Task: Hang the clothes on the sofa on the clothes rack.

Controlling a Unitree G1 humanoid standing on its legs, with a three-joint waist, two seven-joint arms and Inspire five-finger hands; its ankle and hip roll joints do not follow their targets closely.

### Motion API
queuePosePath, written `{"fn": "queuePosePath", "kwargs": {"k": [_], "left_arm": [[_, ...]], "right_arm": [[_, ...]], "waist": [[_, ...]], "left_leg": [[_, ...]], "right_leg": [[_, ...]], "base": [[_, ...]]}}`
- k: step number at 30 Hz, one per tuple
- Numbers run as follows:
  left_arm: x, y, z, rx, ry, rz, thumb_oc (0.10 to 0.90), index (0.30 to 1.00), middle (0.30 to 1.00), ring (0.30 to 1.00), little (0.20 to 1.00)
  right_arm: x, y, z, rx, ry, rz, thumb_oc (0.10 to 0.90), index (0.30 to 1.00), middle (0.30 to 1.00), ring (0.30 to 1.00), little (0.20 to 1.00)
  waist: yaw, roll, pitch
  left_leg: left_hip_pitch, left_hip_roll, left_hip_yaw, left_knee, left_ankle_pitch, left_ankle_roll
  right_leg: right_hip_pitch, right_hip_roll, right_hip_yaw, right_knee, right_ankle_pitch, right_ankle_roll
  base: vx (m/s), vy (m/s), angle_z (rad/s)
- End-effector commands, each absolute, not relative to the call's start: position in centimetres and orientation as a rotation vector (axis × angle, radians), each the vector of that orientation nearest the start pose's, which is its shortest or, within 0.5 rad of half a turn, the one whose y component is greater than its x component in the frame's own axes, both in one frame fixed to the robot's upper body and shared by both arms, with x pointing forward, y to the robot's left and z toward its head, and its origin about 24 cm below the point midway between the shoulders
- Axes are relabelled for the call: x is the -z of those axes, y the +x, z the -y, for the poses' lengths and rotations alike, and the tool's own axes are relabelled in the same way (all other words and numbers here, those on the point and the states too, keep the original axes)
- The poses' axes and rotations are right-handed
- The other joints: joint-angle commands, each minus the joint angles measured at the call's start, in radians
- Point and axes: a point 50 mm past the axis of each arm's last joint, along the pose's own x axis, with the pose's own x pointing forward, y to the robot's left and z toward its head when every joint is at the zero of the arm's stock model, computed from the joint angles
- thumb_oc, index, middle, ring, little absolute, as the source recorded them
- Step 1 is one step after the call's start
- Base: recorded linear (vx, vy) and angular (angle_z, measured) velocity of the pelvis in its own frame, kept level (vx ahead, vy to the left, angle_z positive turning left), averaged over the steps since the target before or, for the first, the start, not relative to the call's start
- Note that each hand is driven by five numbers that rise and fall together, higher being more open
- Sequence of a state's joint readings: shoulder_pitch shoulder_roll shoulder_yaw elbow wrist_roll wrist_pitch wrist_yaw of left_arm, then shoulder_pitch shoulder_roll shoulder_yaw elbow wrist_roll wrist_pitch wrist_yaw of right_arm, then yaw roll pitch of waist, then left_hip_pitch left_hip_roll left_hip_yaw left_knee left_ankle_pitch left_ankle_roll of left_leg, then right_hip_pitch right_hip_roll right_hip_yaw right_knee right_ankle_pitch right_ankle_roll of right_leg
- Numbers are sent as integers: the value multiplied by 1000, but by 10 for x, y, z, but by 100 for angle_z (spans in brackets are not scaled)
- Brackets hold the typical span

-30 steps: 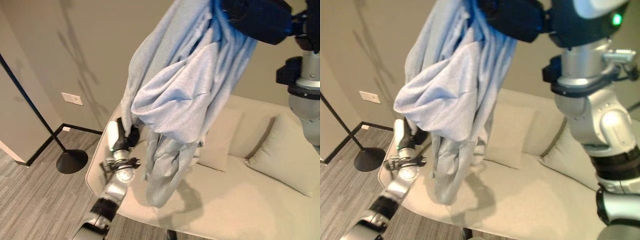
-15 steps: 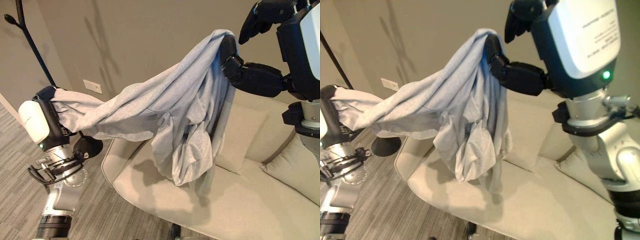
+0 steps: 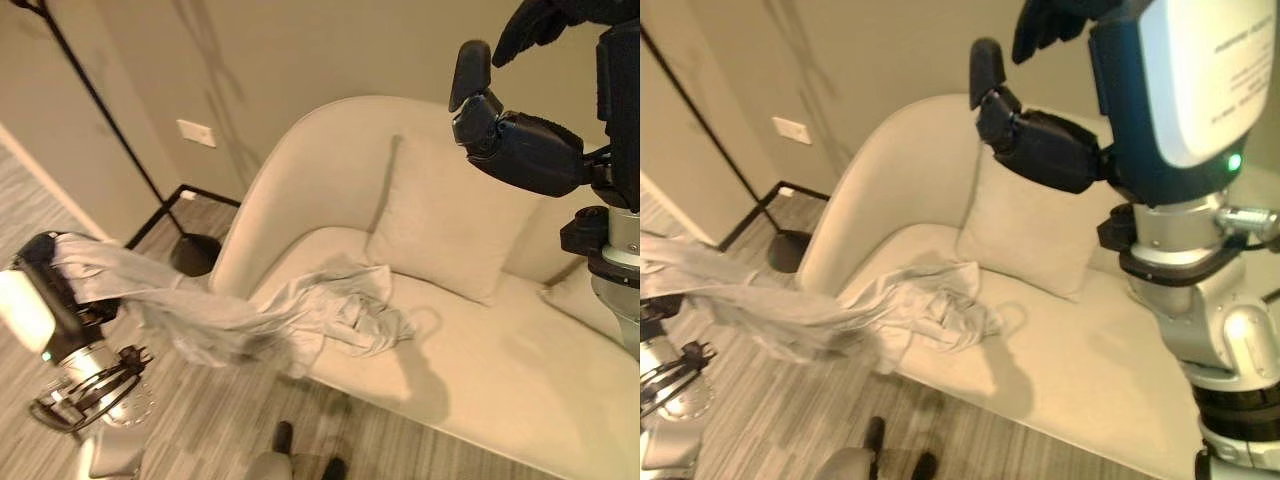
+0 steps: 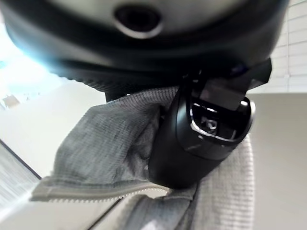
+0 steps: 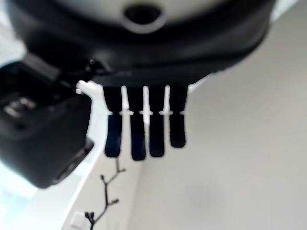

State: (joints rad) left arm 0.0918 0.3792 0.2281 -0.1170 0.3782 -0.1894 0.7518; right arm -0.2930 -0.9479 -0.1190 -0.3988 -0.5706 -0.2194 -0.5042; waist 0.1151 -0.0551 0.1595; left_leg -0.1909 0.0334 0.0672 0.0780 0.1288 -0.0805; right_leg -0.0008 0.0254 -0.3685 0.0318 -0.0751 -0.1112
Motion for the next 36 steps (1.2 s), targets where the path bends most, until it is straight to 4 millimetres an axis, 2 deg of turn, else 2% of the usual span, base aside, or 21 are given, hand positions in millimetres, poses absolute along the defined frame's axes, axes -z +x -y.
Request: {"fn": "queuePosePath", "kwargs": {"k": [1,2,3,4,5,7,8,9,10,11,12,15,17,18,19,21,23,24,27,31,36], "left_arm": [[-204,227,-254,-748,656,967,400,300,300,300,300],[-204,228,-254,-747,660,969,400,300,300,300,300],[-213,239,-246,-701,661,987,400,300,300,300,300],[-213,240,-245,-697,660,988,400,300,300,300,300],[-219,242,-239,-653,680,1019,400,300,300,300,300],[-226,243,-235,-627,709,1048,400,300,300,300,300],[-237,243,-228,-599,717,1102,400,300,300,300,300],[-237,243,-228,-599,717,1102,400,300,300,300,300],[-245,246,-225,-605,696,1135,400,300,300,300,300],[-249,249,-222,-603,691,1148,400,300,300,300,300],[-249,249,-222,-603,693,1150,400,300,300,300,300],[-254,262,-212,-574,689,1165,400,300,300,300,300],[-257,265,-210,-577,690,1175,400,300,300,300,300],[-261,268,-206,-578,672,1194,400,300,300,300,300],[-262,269,-206,-578,674,1196,400,300,300,300,300],[-266,268,-203,-600,652,1229,400,300,300,300,300],[-268,267,-200,-613,628,1249,400,300,300,300,300],[-271,266,-195,-617,598,1280,400,300,300,300,300],[-278,264,-188,-615,579,1326,400,300,300,300,300],[-288,263,-181,-618,541,1379,400,300,300,300,300],[-299,262,-168,-584,481,1427,400,300,300,300,300]], "right_arm": [[-240,244,219,328,-778,1001,800,900,900,900,900],[-240,244,219,328,-771,998,800,900,900,900,900],[-197,249,221,220,-609,781,800,900,900,900,900],[-197,248,222,222,-607,779,800,900,900,900,900],[-171,249,225,179,-594,647,800,900,900,900,900],[-133,247,226,109,-565,467,800,900,900,900,900],[-95,246,220,23,-494,290,800,900,900,900,900],[-95,246,220,23,-494,291,800,900,900,900,900],[-71,246,212,-41,-474,189,800,900,900,900,900],[-59,244,207,-75,-466,141,800,900,900,900,900],[-58,245,206,-76,-464,143,800,900,900,900,900],[-33,243,184,-149,-432,67,800,900,900,900,900],[-28,244,174,-165,-422,64,800,900,900,900,900],[-18,246,160,-165,-395,47,800,900,900,900,900],[-18,247,159,-164,-394,51,800,900,900,900,900],[-11,253,144,-118,-441,68,800,900,900,900,900],[-8,258,138,-57,-516,98,800,900,900,900,900],[-12,263,138,-17,-638,160,800,900,900,900,900],[-21,270,135,-12,-726,243,800,900,900,900,900],[-25,273,139,-7,-841,302,800,900,900,900,900],[-14,273,132,-50,-844,267,800,900,900,900,900]], "waist": [[-68,-14,-111],[-71,-18,-111],[-101,4,-117],[-101,3,-118],[-111,16,-128],[-119,27,-151],[-122,30,-169],[-122,29,-170],[-123,33,-178],[-126,35,-182],[-123,33,-180],[-135,45,-198],[-137,46,-201],[-143,57,-209],[-143,55,-208],[-146,75,-217],[-148,91,-217],[-147,109,-216],[-146,127,-208],[-142,141,-202],[-136,148,-199]], "left_leg": [[75,42,39,-34,-105,8],[74,41,36,-41,-94,9],[105,47,20,-92,-98,2],[102,45,17,-99,-87,3],[121,43,25,-130,-86,3],[144,32,18,-155,-86,3],[158,27,32,-157,-90,2],[158,27,33,-157,-90,2],[171,23,41,-159,-98,5],[177,22,46,-159,-101,6],[179,22,50,-159,-102,6],[200,18,75,-162,-112,12],[204,17,82,-163,-114,12],[207,15,87,-164,-114,14],[207,15,88,-164,-114,14],[215,12,96,-165,-117,17],[223,9,100,-165,-121,20],[225,7,98,-165,-120,21],[222,6,94,-165,-116,20],[216,4,87,-165,-111,19],[206,3,81,-165,-110,18]], "right_leg": [[10,-91,98,-66,9,169],[9,-91,93,-67,15,168],[12,-94,89,-53,9,166],[8,-96,84,-54,14,166],[14,-96,79,-53,12,167],[27,-100,80,-56,9,168],[38,-111,80,-62,14,174],[38,-111,80,-63,14,174],[41,-118,92,-65,19,178],[43,-122,98,-65,21,181],[44,-123,102,-66,22,181],[48,-132,120,-66,29,189],[47,-134,126,-67,31,191],[47,-137,130,-67,34,194],[47,-137,131,-68,34,194],[51,-144,132,-73,37,198],[58,-148,134,-80,39,200],[61,-152,135,-83,39,201],[62,-156,132,-89,41,204],[66,-158,121,-97,43,206],[68,-159,113,-109,46,210]], "base": [[-34,97,66],[-20,117,65],[-29,70,40],[10,109,15],[38,79,34],[108,100,32],[84,64,-12],[61,60,-17],[23,32,-12],[24,34,-2],[16,20,-6],[40,32,-18],[36,15,-22],[29,8,-21],[66,23,-12],[71,30,-13],[79,49,-20],[80,57,-3],[34,26,2],[28,12,2],[28,0,8]]}}
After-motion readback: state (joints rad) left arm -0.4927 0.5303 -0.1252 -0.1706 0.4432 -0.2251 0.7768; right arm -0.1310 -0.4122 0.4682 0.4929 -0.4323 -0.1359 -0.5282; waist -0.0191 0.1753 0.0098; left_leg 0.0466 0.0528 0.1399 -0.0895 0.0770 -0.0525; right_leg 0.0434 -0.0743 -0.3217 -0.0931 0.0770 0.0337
